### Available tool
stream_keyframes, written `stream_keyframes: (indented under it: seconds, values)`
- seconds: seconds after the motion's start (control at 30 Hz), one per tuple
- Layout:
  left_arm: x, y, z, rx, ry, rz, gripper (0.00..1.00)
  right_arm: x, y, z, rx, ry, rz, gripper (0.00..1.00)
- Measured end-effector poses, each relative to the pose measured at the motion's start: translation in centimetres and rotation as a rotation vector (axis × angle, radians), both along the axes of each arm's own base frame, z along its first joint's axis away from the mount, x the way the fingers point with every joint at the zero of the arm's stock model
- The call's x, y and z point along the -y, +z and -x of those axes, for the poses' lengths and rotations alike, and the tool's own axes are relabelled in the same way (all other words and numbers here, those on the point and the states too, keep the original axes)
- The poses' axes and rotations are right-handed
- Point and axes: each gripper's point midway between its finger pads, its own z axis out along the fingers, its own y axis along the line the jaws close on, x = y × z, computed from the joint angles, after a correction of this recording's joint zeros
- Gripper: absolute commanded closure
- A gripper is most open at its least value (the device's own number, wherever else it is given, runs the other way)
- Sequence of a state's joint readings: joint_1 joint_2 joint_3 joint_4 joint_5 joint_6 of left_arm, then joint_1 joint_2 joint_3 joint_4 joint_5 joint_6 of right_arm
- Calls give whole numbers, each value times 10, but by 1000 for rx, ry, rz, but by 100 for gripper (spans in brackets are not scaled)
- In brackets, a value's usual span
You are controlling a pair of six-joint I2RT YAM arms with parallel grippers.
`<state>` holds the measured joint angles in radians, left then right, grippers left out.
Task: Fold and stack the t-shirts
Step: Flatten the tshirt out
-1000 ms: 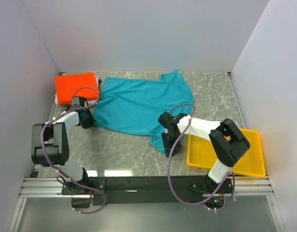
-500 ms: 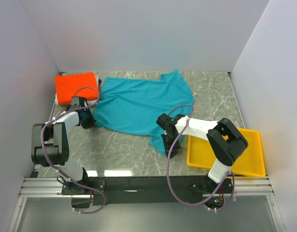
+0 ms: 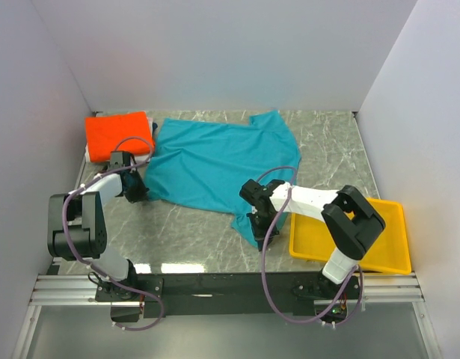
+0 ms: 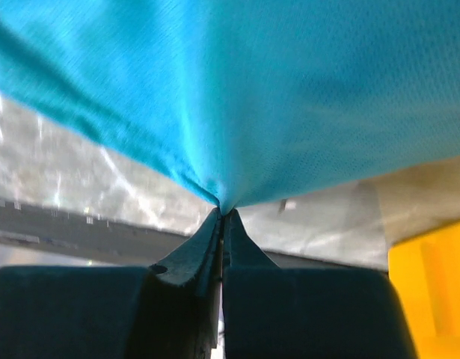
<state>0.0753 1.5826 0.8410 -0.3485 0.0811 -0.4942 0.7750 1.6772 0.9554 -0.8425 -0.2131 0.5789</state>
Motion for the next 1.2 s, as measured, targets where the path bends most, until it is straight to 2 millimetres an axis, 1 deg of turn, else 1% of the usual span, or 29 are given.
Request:
stream_keyframes:
  seconds: [0.17, 0.43, 0.6, 0.9, 1.07, 1.2]
  values:
    - [2, 1, 30, -70, 39, 20, 100, 1, 15, 12, -25, 30, -15, 100]
    - [4, 5, 66, -131, 112, 36, 100, 4, 30, 31, -57, 68, -25, 100]
    - [4, 14, 74, -133, 150, 41, 100, 5, 39, 39, -64, 83, -33, 100]
    - [1, 40, 94, -114, 197, 28, 100, 12, 53, 46, -73, 86, -24, 100]
    - [-2, 50, 99, -101, 208, 10, 100, 9, 66, 39, -46, 92, -23, 100]
    - [-3, 54, 98, -100, 209, 8, 100, 8, 75, 26, -7, 84, -22, 100]
